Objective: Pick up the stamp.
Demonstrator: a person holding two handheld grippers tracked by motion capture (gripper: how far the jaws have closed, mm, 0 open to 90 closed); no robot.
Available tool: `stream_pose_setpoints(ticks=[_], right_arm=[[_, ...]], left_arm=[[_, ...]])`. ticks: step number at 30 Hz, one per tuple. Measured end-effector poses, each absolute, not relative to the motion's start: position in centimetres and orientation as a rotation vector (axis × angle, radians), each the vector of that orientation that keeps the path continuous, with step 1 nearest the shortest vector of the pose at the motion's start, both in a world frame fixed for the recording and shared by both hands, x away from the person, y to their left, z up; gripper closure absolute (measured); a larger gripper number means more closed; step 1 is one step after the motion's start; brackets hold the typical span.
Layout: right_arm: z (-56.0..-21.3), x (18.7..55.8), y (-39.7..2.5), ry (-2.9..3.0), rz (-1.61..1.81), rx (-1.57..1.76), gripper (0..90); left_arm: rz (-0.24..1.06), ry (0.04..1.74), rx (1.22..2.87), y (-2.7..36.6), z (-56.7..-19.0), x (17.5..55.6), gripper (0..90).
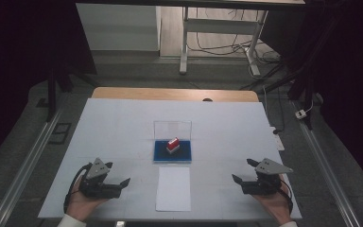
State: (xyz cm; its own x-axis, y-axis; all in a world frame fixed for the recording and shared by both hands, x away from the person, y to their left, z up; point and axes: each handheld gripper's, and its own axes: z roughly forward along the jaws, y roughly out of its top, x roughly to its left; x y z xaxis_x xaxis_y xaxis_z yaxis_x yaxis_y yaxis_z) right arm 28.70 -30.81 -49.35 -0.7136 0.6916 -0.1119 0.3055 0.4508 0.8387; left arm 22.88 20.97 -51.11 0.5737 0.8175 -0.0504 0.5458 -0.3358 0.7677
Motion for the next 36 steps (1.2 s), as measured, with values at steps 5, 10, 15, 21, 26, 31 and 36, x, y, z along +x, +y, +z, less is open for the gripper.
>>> stream_pose_setpoints(ticks=[5, 10, 15, 21, 26, 31, 36], right_arm=[[-49.5, 28.6, -31.2, 2.249, 1.215, 0.833, 19.4], [-49.8, 28.6, -31.4, 2.253, 1.209, 0.83, 20.2], [-50.1, 28.7, -31.0, 2.284, 1.212, 0.813, 20.6], [-50.0, 28.8, -30.9, 2.28, 1.218, 0.809, 19.9], [-50.1, 28.9, -30.8, 2.288, 1.218, 0.806, 20.4], [-50.2, 28.9, -30.8, 2.286, 1.239, 0.802, 21.1], [-50.3, 28.8, -30.5, 2.284, 1.248, 0.788, 23.6]], left_arm=[[0.442, 1.09, 2.03, 21.1, -51.2, 23.0, 12.1], [0.448, 1.097, 2.03, 21.4, -51.2, 23.1, 12.4], [0.442, 1.104, 2.022, 21.7, -51.1, 23.2, 12.4], [0.454, 1.098, 2.03, 21.6, -50.6, 23.3, 12.4], [0.455, 1.084, 2.032, 21.3, -50.0, 23.7, 12.6], [0.458, 1.069, 2.038, 21.1, -49.3, 23.7, 13.2], [0.464, 1.058, 2.056, 20.7, -48.5, 24.1, 13.3]])
